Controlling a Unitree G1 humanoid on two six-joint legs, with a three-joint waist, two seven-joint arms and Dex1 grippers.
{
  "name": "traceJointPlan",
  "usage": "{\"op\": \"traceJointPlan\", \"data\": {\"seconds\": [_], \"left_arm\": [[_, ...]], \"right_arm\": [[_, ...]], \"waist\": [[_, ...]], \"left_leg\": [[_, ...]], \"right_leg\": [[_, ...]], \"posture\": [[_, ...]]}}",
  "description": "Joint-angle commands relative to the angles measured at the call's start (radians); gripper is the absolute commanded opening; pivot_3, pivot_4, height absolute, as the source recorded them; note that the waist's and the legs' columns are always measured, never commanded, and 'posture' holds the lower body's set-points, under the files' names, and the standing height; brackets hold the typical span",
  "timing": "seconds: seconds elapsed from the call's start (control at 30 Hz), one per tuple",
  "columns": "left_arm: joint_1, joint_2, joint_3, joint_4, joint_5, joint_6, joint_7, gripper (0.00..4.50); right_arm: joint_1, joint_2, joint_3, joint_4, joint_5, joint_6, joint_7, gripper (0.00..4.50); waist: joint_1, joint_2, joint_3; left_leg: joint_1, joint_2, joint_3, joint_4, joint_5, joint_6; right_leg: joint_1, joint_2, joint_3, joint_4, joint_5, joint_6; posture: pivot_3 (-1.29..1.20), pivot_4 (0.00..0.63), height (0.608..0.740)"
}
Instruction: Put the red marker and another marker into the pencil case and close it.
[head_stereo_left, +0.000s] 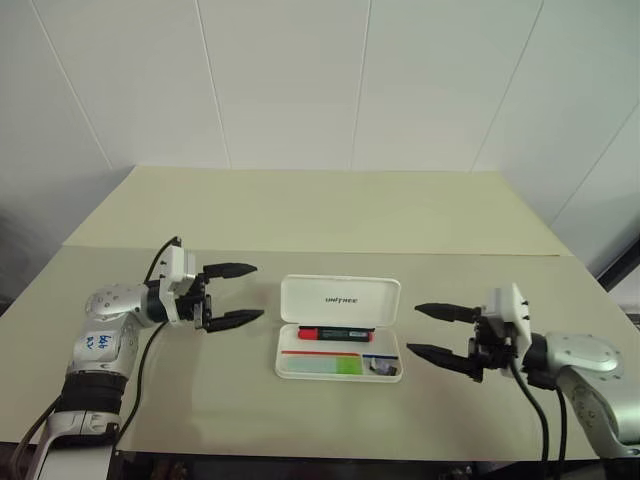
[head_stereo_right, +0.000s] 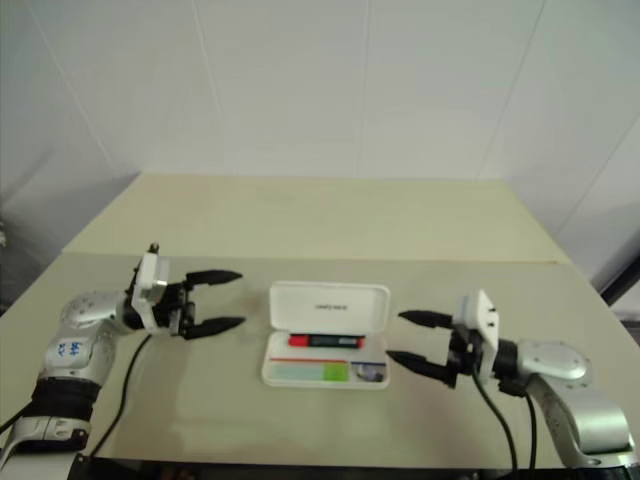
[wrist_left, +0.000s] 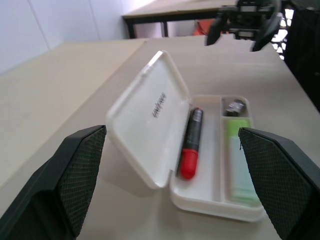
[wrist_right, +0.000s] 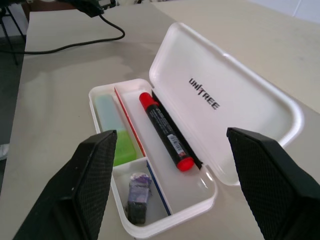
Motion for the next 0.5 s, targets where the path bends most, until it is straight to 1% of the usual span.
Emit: {"op": "traceJointPlan", "data": {"seconds": [0.03,0.23,0.33,0.37,0.4,0.5], "left_arm": [[-0.066,0.001,-0.002,0.117,0.052,-0.072,0.004,3.60],[-0.160,-0.013,-0.023,0.301,0.101,-0.130,-0.032,1.66],[-0.211,-0.016,-0.029,0.396,0.131,-0.162,-0.036,0.61],[-0.225,-0.017,-0.030,0.424,0.139,-0.173,-0.039,0.36],[-0.236,-0.018,-0.029,0.445,0.144,-0.182,-0.042,0.02],[-0.304,-0.022,-0.043,0.567,0.197,-0.224,-0.015,0.02]], "right_arm": [[0.021,-0.019,-0.068,-0.003,0.050,-0.027,0.025,4.50],[0.063,-0.018,-0.089,0.006,0.062,-0.044,0.037,4.50],[0.070,-0.017,-0.088,0.006,0.056,-0.053,0.028,4.50],[0.071,-0.017,-0.087,0.007,0.056,-0.055,0.027,4.50],[0.071,-0.017,-0.086,0.008,0.056,-0.057,0.026,4.50],[0.070,-0.018,-0.088,0.013,0.056,-0.064,0.026,4.50]], "waist": [[-0.002,0.000,0.000],[-0.001,0.000,0.000],[0.000,0.000,0.000],[-0.001,0.000,0.000],[-0.001,0.000,0.000],[-0.001,0.000,0.000]], "left_leg": [[0.000,0.000,0.000,0.000,0.000,0.000],[0.000,0.000,0.000,0.000,0.000,0.000],[0.000,0.000,0.000,0.000,0.000,0.000],[0.000,0.000,0.000,0.000,0.000,0.000],[0.000,0.000,0.000,0.000,0.000,0.000],[0.000,0.000,0.000,0.000,0.000,0.000]], "right_leg": [[0.000,0.000,0.000,0.000,0.000,0.000],[0.000,0.000,0.000,0.000,0.000,0.000],[0.000,0.000,0.000,0.000,0.000,0.001],[0.000,0.000,0.000,0.001,0.000,0.001],[0.000,0.000,0.000,0.001,0.000,0.001],[0.000,0.000,0.000,0.001,0.000,0.001]], "posture": [[0.00,0.150,0.740],[0.00,0.150,0.740],[0.00,0.150,0.740],[0.00,0.150,0.740],[0.00,0.150,0.740],[0.00,0.150,0.740]]}}
